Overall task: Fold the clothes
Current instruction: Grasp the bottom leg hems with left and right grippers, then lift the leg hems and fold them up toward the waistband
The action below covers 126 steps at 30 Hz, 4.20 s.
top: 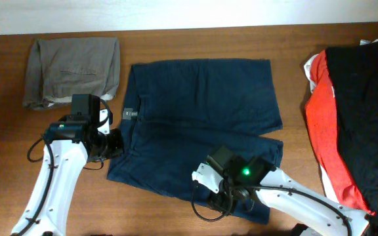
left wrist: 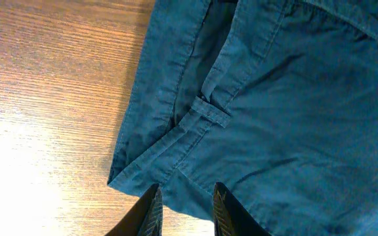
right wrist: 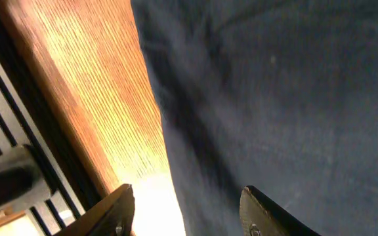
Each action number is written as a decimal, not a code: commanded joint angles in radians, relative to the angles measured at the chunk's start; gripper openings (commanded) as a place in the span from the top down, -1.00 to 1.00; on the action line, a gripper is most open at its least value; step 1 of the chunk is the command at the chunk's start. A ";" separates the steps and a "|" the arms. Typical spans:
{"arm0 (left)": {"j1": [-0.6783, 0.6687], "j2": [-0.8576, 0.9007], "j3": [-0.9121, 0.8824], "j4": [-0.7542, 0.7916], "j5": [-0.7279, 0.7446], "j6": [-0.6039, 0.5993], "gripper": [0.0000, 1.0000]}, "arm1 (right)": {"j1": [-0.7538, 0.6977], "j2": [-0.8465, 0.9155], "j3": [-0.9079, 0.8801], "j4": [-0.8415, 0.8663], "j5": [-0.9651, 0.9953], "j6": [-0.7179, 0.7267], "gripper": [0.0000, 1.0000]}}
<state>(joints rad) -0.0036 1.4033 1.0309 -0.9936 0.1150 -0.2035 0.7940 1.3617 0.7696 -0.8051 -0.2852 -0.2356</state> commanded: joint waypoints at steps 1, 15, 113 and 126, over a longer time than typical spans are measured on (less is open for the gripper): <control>-0.001 -0.005 -0.006 -0.001 -0.004 -0.006 0.48 | 0.026 0.050 0.014 -0.006 0.152 -0.011 -0.11; -0.001 -0.005 -0.006 -0.013 -0.004 -0.006 0.46 | 0.026 0.148 0.018 -0.036 0.022 -0.066 -0.16; -0.083 0.439 0.098 1.120 0.071 -0.281 0.99 | -0.515 0.471 0.593 0.447 0.298 -0.334 0.92; -0.107 0.504 0.254 1.250 0.105 -0.138 -0.99 | -0.600 0.507 0.631 0.756 0.445 0.047 -0.97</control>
<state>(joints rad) -0.1066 2.0624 1.1988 0.3569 0.2035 -0.4103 0.2375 1.9831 1.3609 -0.0029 0.1234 -0.3698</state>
